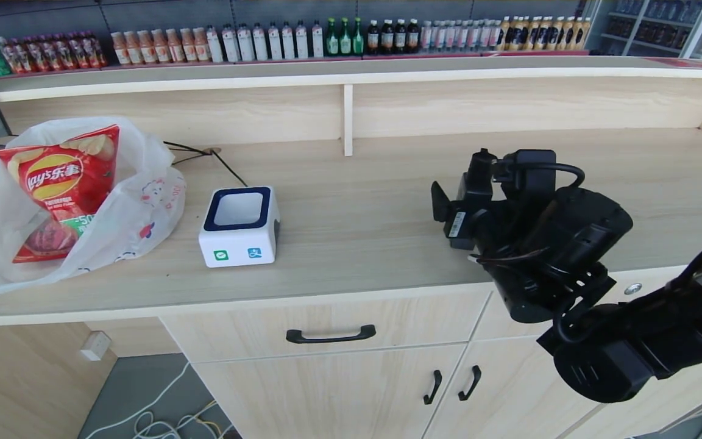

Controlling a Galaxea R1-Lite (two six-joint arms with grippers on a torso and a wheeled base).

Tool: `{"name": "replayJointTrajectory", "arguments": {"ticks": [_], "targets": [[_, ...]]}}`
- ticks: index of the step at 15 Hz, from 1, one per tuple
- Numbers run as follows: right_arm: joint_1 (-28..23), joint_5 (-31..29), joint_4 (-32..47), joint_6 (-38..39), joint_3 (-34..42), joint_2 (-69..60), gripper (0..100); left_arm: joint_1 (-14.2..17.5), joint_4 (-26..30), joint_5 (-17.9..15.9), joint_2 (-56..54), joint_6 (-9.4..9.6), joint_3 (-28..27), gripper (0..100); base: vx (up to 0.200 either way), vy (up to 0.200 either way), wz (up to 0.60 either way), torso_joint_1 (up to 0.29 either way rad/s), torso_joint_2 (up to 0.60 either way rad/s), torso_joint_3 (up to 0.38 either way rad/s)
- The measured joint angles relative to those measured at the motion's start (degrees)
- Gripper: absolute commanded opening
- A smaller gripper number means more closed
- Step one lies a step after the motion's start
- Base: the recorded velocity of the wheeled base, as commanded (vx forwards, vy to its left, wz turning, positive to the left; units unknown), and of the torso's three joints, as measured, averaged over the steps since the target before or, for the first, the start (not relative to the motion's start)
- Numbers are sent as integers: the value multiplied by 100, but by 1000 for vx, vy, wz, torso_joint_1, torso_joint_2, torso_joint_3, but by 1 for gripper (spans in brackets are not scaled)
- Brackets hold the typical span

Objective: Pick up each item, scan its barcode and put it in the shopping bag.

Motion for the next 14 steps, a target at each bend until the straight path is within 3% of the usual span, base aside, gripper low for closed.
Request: {"name": "replayJointTrajectory", "arguments": {"ticks": [12, 13, 14], "targets": [[-152, 4, -9, -7, -205, 438, 100, 0, 0, 0, 0, 2, 0, 100, 0, 0, 0, 0, 0, 0], [-151, 4, -11, -9, -221, 464, 0, 0, 0, 0, 0, 2, 0, 100, 0, 0, 0, 0, 0, 0], [-152, 4, -9, -29, -273, 482, 0, 0, 0, -2, 0, 2, 0, 100, 0, 0, 0, 0, 0, 0]]}}
